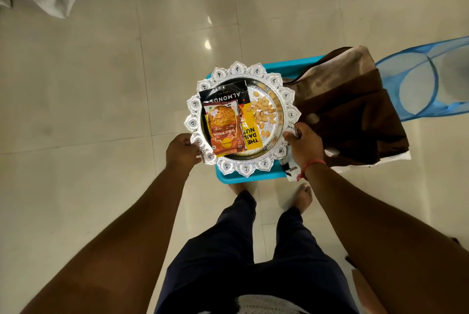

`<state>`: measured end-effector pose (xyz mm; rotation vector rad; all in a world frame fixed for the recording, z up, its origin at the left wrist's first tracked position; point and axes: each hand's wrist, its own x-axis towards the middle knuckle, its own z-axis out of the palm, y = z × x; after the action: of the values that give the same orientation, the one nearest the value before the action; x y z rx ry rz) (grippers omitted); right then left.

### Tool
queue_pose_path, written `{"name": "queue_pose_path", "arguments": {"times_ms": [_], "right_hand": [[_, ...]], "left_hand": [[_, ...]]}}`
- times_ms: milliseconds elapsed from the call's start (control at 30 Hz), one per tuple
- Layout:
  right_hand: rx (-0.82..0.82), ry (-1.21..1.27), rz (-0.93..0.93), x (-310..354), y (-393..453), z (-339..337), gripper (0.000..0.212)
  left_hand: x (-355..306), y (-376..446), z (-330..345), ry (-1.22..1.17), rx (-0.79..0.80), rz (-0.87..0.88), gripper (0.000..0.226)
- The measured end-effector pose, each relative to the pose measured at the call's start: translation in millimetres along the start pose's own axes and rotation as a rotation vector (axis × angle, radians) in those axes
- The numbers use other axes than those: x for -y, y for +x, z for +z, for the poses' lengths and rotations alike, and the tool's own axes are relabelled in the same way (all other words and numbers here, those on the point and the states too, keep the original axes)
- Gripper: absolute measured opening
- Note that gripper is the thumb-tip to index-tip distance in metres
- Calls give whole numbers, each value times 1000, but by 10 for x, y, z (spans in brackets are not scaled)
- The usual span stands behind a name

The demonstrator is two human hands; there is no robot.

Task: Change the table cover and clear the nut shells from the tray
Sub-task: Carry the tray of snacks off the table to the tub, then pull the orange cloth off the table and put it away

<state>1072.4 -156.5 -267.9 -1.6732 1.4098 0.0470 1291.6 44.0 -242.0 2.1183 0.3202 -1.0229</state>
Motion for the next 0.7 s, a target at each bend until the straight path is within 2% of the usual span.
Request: {"name": "queue_pose_path", "arguments": {"times_ms": [100, 200, 267, 367, 433, 500, 700], "right_hand": [[45, 6, -8, 4, 6, -31, 20], [97, 21, 0, 34, 2, -59, 30], [104, 42, 23, 65, -26, -91, 36], [68, -52, 3, 108, -96, -177, 50], [55, -140, -52, 152, -169, -300, 59], [64, -262, -139, 219, -215, -463, 64], [-24, -572, -422, 423, -418, -1333, 76]], "left_hand": [[-14, -11, 33, 59, -9, 7, 14], [-84, -57, 41, 382, -94, 95, 31], [-135, -147, 46, 606, -192, 214, 46], [-253, -362, 112, 831, -252, 522, 51], [-376, -537, 224, 982, -249, 693, 56], [-537, -709, 386, 1110, -218, 768, 66], [-1042, -1414, 894, 1267, -211, 1066, 84]]}}
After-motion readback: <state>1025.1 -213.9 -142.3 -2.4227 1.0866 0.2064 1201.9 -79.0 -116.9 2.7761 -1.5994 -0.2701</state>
